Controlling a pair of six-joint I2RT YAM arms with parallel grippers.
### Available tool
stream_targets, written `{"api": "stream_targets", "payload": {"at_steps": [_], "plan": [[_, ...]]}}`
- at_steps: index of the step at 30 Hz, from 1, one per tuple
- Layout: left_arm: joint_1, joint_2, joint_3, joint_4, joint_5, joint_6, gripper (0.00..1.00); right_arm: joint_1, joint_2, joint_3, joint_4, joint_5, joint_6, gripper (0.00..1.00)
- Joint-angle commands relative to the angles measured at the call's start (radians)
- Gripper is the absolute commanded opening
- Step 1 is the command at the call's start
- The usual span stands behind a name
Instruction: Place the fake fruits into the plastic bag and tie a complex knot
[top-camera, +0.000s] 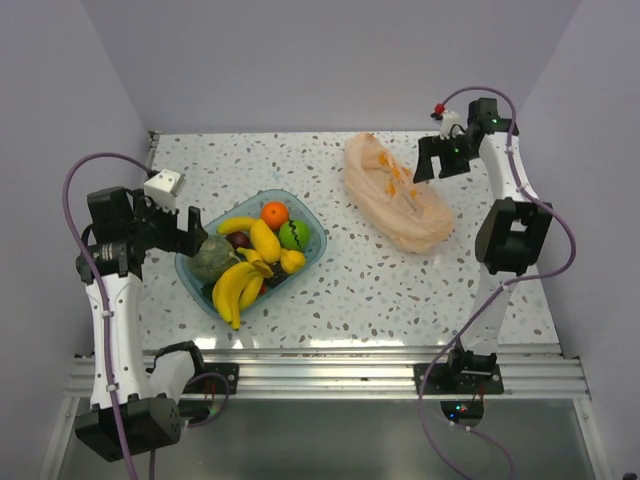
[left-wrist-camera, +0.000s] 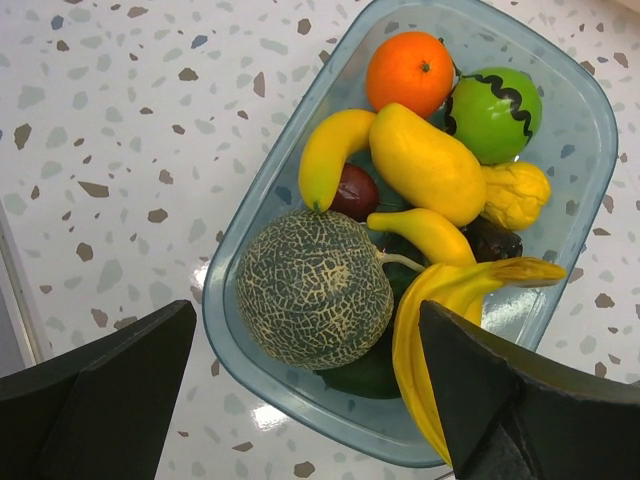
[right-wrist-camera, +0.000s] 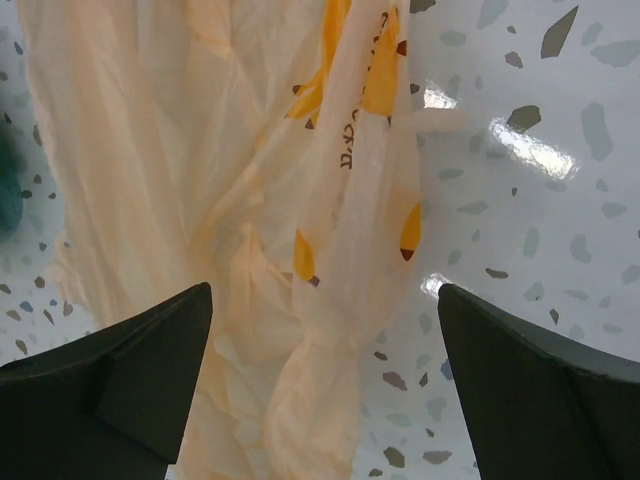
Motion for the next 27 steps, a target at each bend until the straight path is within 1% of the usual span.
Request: {"api": "stream_targets", "payload": {"at_steps": [1,2,5,10,12,13,15,16,17,18,19,20,22,24,25,26,27], "plan": [[0.002,0.017,-0.016,0.026,-0.004,-0.026,1.0,0.01,0.099,0.101,-0.064,-0.074,0.012,0.99],[0.002,0.026,-0.021,0.031,-0.016,-0.044,1.0,0.01,0.143,0.118,-0.068,-0.081,0.015,0.98],[0.002,0.037,-0.033,0.049,-0.042,-0.06,1.0,0.007,0.186,0.138,-0.05,-0.118,0.035,0.99],[0.002,0.049,-0.042,0.071,-0.048,-0.072,1.0,0.008,0.258,0.138,-0.01,-0.124,0.068,0.98],[0.002,0.052,-0.041,0.078,-0.048,-0.083,1.0,0.008,0.268,0.129,-0.013,-0.143,0.059,0.94],[0.002,0.057,-0.038,0.084,-0.047,-0.086,1.0,0.007,0.263,0.121,-0.015,-0.163,0.056,0.86],[0.002,0.063,-0.033,0.089,-0.047,-0.094,1.0,0.007,0.24,0.094,-0.009,-0.187,0.053,0.74],[0.002,0.072,-0.032,0.09,-0.041,-0.095,1.0,0.007,0.2,0.051,0.002,-0.198,0.052,0.69],[0.002,0.079,-0.024,0.087,-0.032,-0.092,1.0,0.007,0.179,0.025,0.008,-0.21,0.048,0.56],[0.002,0.086,-0.018,0.084,-0.024,-0.092,1.0,0.008,0.157,-0.036,0.019,-0.213,0.045,0.49],[0.002,0.102,-0.013,0.074,-0.015,-0.089,1.0,0.008,0.102,-0.067,0.042,-0.213,0.047,0.42],[0.002,0.112,0.002,0.068,-0.004,-0.074,1.0,0.007,0.078,-0.098,0.047,-0.212,0.047,0.24],[0.002,0.142,0.02,0.035,0.042,-0.045,1.0,0.008,0.022,-0.181,0.062,-0.2,0.048,0.01],[0.002,0.156,0.045,0.032,0.054,-0.034,1.0,0.008,-0.06,-0.268,0.07,-0.177,0.058,0.0],[0.002,0.168,0.053,0.035,0.06,-0.029,1.0,0.008,-0.091,-0.306,0.1,-0.169,0.068,0.0],[0.0,0.176,0.076,0.037,0.06,-0.011,1.0,0.008,-0.169,-0.348,0.126,-0.155,0.084,0.0],[0.002,0.182,0.091,0.037,0.062,-0.003,1.0,0.01,-0.208,-0.439,0.193,-0.125,0.123,0.0]]}}
